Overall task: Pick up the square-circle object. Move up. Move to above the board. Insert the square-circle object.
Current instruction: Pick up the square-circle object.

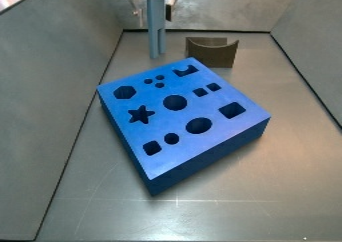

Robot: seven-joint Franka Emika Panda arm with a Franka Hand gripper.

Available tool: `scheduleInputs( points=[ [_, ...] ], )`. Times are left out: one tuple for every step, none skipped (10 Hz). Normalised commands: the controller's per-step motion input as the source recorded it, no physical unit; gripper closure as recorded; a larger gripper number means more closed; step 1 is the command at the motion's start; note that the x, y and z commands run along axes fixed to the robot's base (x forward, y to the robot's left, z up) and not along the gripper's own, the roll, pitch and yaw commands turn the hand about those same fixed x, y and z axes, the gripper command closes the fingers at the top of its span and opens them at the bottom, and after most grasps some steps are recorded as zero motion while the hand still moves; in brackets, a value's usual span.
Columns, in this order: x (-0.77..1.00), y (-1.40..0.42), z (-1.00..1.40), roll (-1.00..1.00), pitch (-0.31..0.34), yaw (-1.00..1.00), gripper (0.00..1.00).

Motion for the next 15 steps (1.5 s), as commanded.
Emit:
scheduleInputs(
  points=[
    [0.0, -0.01, 0.0, 0.0, 0.0, 0.03, 0.0],
    [-0.11, -0.01, 0.0, -0.05, 0.0, 0.34, 0.0],
    [-0.28, -0.11, 0.08, -0.01, -0.061, 0.53, 0.0],
    [-0.22, -0.14, 0.09, 0.0, -0.074, 0.56, 0.0],
    [-0.15, -0.13, 0.08, 0.0, -0.067, 0.51, 0.0],
    [0.0, -0.08, 0.0, 0.01, 0.0, 0.05, 0.0],
    [0.02, -0.02, 0.0, 0.01, 0.0, 0.0, 0.0],
    [0.11, 0.0, 0.04, 0.0, 0.0, 0.0, 0.0],
    [0.13, 0.0, 0.15, -0.01, 0.0, 0.0, 0.0],
    [0.13, 0.0, 0.28, -0.07, 0.0, 0.0, 0.0],
    [0.09, 0.0, 0.26, -0.04, 0.0, 0.0, 0.0],
    [0.03, 0.0, 0.22, -0.01, 0.0, 0.0, 0.0],
    [0.0, 0.0, 0.11, 0.0, 0.0, 0.0, 0.0],
    [0.0, 0.0, 0.0, 0.0, 0.0, 0.0, 1.0],
    [0.0, 0.0, 0.0, 0.0, 0.0, 0.0, 1.0]
  ],
)
